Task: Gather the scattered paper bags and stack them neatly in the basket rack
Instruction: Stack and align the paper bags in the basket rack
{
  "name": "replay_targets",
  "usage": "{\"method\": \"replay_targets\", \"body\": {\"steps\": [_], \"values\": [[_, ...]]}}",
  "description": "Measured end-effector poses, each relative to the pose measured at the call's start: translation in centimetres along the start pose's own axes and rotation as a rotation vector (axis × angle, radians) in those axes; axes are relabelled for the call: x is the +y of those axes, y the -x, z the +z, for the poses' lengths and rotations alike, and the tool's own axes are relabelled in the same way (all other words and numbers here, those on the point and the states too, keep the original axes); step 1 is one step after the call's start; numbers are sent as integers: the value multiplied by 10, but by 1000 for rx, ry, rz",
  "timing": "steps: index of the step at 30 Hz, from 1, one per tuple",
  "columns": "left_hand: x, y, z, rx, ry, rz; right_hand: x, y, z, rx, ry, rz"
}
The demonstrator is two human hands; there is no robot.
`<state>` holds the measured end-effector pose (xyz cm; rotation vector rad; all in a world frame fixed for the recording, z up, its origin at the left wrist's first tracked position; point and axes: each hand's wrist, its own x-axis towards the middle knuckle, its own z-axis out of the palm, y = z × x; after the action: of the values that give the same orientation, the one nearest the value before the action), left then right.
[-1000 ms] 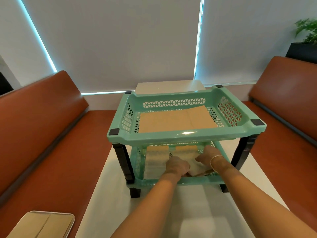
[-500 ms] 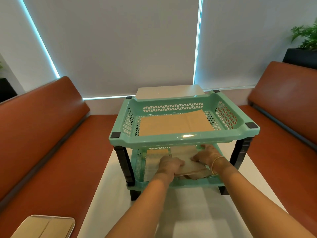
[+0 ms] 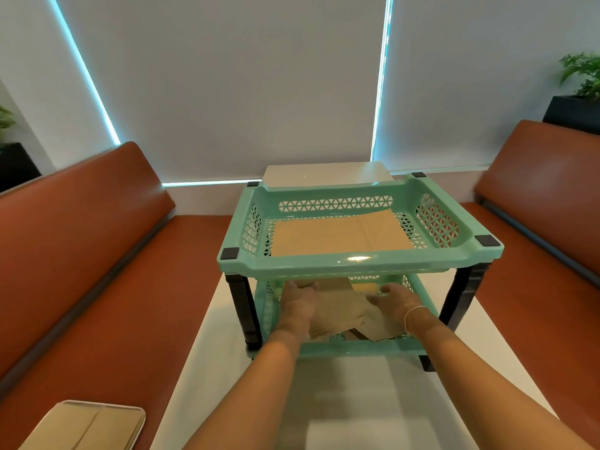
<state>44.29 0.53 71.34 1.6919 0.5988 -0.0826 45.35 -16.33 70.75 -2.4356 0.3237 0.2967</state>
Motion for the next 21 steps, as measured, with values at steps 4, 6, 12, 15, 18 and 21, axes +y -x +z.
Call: {"method": "replay_targets", "body": {"steps": [4,6,12,15,18,21], "values": [[-9,-5,-5,-3,2,23,8,2,12,-58,129,53],[-12,-5,-5,-7,27,33,9,3,15,-50,190,81],[-16,-4,-7,-34,20,45,2,2,14,-68,234,131],[-15,-3,-7,-44,-12,60,-1,2,5,-80,165,134],[-14,-1,-8,-54,-17,65,-3,0,-4,-22,-74,119],[-18,-2,-8,-55,-23,77,-11,4,-14,14,-102,49]]}}
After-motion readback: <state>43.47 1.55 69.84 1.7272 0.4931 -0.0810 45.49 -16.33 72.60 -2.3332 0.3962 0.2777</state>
